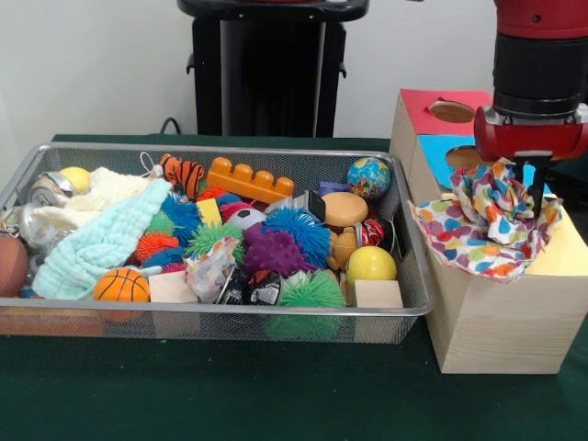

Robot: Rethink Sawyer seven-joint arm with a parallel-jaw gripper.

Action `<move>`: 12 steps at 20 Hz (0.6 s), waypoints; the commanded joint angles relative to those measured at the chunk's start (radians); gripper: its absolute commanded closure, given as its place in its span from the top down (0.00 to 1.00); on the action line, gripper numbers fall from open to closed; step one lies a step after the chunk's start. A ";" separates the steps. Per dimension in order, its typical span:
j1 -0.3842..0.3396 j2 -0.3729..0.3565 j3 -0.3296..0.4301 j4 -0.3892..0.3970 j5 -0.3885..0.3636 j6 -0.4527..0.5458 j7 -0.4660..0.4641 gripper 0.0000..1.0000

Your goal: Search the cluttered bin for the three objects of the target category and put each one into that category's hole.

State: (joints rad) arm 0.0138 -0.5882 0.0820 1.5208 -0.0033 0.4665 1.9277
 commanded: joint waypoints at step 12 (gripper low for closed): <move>0.000 0.165 -0.025 0.135 -0.065 -0.235 0.136 0.00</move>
State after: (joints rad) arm 0.0437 -0.5785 0.0428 1.5324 -0.0037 0.3779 1.9277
